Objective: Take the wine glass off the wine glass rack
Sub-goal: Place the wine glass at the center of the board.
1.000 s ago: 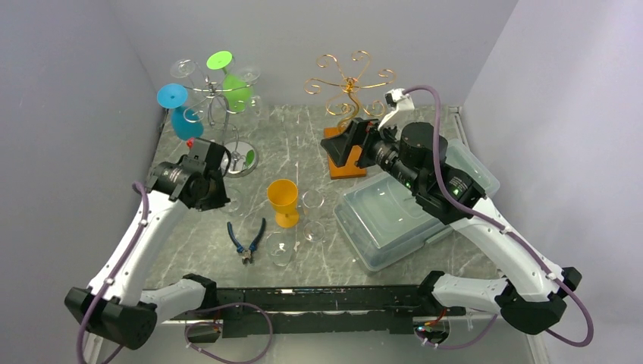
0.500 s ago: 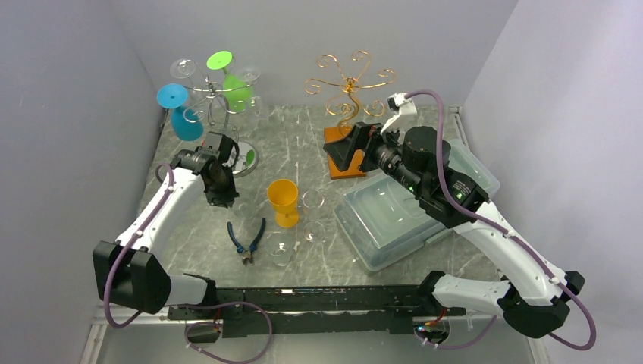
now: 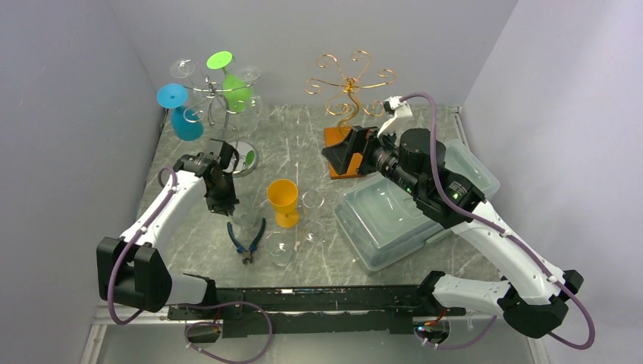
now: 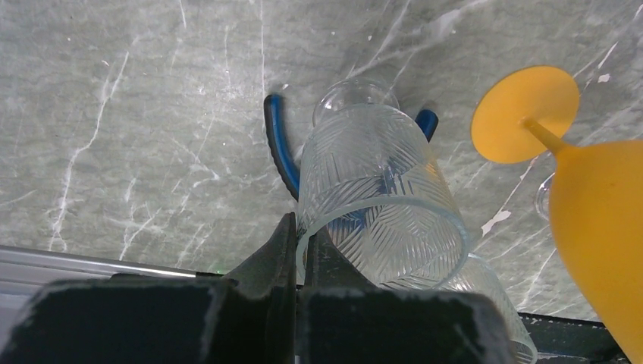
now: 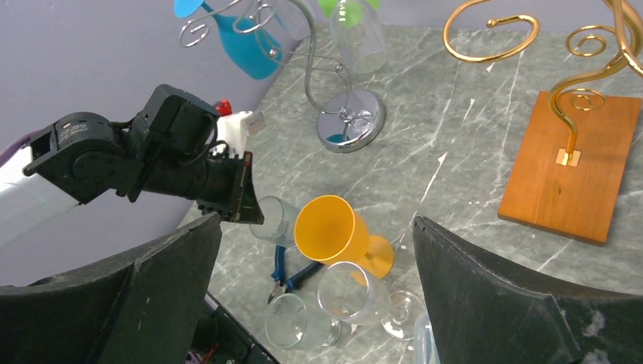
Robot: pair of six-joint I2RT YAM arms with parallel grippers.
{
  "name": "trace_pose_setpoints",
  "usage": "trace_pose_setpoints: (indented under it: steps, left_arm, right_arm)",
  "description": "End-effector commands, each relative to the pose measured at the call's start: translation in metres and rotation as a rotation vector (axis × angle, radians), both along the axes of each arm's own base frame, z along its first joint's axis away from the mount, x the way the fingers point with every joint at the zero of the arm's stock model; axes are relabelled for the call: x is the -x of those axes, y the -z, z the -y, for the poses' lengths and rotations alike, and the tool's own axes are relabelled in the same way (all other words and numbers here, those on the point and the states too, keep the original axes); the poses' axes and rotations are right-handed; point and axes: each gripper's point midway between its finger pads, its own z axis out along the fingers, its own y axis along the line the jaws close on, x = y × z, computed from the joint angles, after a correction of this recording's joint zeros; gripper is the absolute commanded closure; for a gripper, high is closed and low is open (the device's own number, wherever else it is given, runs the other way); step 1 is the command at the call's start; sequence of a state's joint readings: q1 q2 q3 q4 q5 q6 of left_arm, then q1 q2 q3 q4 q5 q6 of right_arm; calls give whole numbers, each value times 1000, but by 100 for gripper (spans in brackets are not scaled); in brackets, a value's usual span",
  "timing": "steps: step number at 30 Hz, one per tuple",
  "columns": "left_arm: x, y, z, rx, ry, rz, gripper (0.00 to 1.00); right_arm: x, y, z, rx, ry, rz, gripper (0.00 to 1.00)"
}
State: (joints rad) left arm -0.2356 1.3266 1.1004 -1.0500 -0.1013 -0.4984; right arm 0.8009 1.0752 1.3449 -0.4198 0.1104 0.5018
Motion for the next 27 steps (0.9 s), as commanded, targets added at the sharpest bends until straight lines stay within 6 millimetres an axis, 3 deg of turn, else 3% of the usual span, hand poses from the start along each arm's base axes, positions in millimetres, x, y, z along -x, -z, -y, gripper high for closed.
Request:
trace_pose_setpoints:
  steps: [1,7,22,27]
  left_arm:
    - [-8,-1,6,39,0,32,100]
    - [-7,6,7,42,-2,17,99]
    - [-12,3,8,49,4,35,72]
    - [-15,-11,3,26,1,73,58]
  right_arm:
    - [2,-5,-2,-25,-14,11,0]
    - [3,-1,-2,-24,-13,4,0]
    - [2,4,-1,-20,-8,-3,0]
    - [2,2,-1,-21,-10,-1,0]
